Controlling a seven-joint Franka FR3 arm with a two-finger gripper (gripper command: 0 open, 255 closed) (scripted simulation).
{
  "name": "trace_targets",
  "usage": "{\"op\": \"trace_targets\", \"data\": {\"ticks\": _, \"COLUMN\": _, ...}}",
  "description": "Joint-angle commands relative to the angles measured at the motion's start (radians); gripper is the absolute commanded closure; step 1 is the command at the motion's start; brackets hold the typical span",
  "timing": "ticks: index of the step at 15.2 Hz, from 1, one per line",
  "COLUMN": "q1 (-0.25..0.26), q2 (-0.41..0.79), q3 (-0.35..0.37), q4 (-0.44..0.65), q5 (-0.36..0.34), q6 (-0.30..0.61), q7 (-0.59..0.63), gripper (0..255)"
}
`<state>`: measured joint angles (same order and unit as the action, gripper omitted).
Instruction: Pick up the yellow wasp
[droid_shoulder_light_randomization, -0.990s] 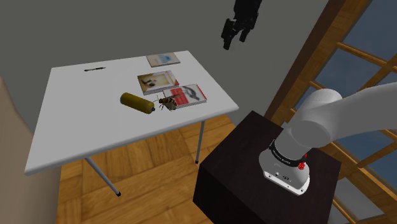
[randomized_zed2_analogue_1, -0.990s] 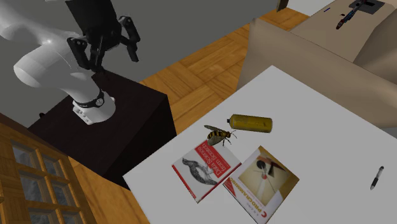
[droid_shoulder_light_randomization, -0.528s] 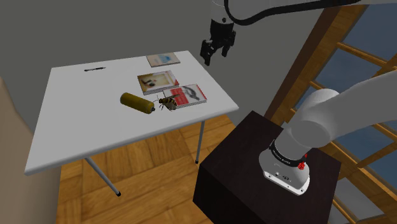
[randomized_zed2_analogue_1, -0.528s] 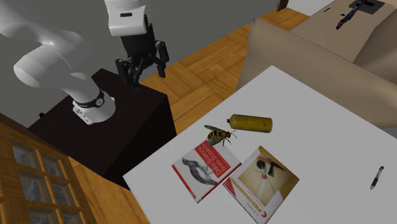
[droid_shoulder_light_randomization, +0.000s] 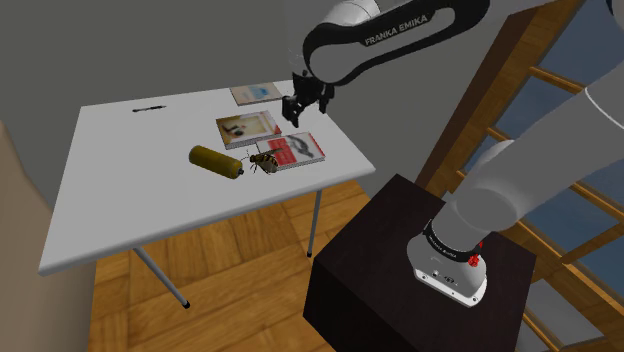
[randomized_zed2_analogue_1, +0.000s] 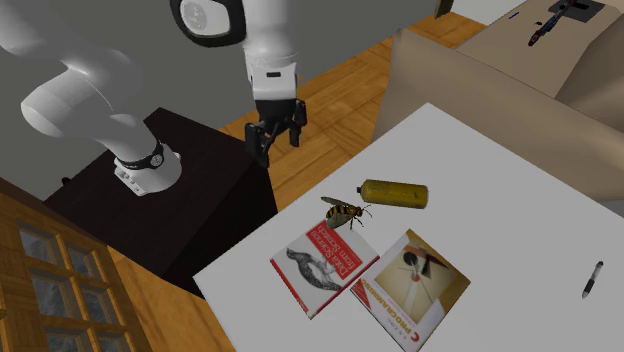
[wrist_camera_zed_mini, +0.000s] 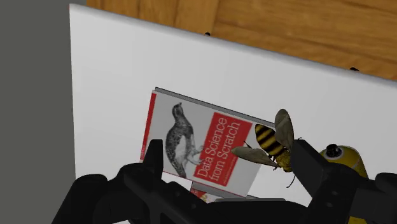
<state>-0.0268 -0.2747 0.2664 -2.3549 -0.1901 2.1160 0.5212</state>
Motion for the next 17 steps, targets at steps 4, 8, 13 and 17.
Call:
{"op": "trace_targets", "data": {"ticks": 4, "q1": -0.014, "q2": 0.199, "q3": 0.052, "q4": 0.072, "q5": -0.107, "q6": 0.07, "q7": 0.16, "gripper": 0}}
{"op": "trace_targets", "data": {"ticks": 8, "q1": -0.003, "q2": 0.372, "q3": 0.066, "q4": 0.162, "q5": -0.211, "q6": 0.092, "q7": 0.291, "gripper": 0}}
{"op": "trace_targets", "data": {"ticks": 13, "q1": 0.041, "q2": 0.589, "q3": 0.046, "q4": 0.305, "q5": -0.326, "q6": 0.09, "q7": 0.427, "gripper": 0}}
{"op": "trace_targets", "data": {"ticks": 17, "q1": 0.087, "q2": 0.756, "q3": 0.014, "q4": 0.441, "q5": -0.389, "q6": 0.073, "q7": 0.502, "gripper": 0}}
